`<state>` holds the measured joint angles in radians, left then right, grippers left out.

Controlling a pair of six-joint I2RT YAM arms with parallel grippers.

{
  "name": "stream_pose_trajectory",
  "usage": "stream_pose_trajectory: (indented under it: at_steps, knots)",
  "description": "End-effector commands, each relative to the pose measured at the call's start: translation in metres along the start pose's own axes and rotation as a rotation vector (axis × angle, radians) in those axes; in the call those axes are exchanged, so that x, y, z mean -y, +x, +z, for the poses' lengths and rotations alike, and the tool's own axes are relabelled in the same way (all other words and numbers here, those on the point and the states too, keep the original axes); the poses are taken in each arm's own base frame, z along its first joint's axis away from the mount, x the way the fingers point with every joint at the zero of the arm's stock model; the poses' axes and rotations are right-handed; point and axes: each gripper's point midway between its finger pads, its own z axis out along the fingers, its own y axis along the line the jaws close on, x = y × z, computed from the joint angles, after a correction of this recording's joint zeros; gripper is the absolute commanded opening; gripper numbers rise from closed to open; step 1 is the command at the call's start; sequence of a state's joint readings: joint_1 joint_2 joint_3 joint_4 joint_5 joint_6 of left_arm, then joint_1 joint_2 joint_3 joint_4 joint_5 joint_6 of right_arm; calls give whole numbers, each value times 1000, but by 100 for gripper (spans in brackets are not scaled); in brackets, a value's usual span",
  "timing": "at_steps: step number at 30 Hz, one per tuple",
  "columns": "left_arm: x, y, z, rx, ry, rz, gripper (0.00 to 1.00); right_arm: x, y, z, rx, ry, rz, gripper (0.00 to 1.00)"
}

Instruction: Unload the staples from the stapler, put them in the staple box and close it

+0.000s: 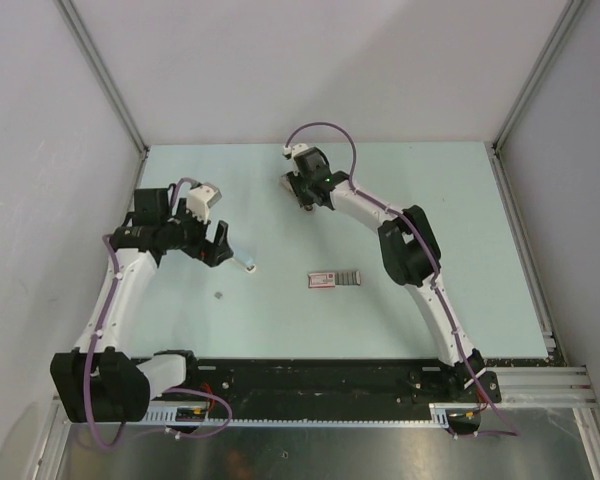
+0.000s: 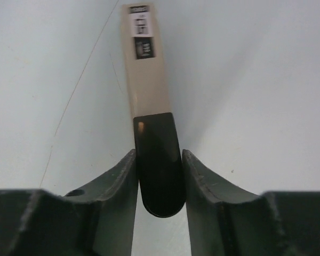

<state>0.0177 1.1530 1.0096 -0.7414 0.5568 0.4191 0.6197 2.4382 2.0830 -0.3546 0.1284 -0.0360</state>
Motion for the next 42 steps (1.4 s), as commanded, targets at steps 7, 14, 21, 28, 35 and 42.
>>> stream_pose_trajectory:
  at_steps: [7, 14, 21, 28, 35, 42]
  knots:
    - [20, -20, 18, 14, 38, 65, 99, -16, -43, -30, 84, -56, 119, 1]
    - [38, -42, 59, 34, 141, 48, 99, -45, -53, -90, 166, -139, 352, 0]
    - [50, -40, 94, -3, 266, -84, 97, -72, -45, -144, 232, -155, 556, 0]
    - [67, -32, 103, -10, 334, -75, 99, -104, -50, -175, 291, -149, 648, 0]
    - [64, -23, 113, -22, 336, -55, 98, -116, -51, -199, 320, -155, 705, 0]
    - [70, -19, 109, -6, 366, -15, 96, -114, -45, -209, 318, -167, 735, 0]
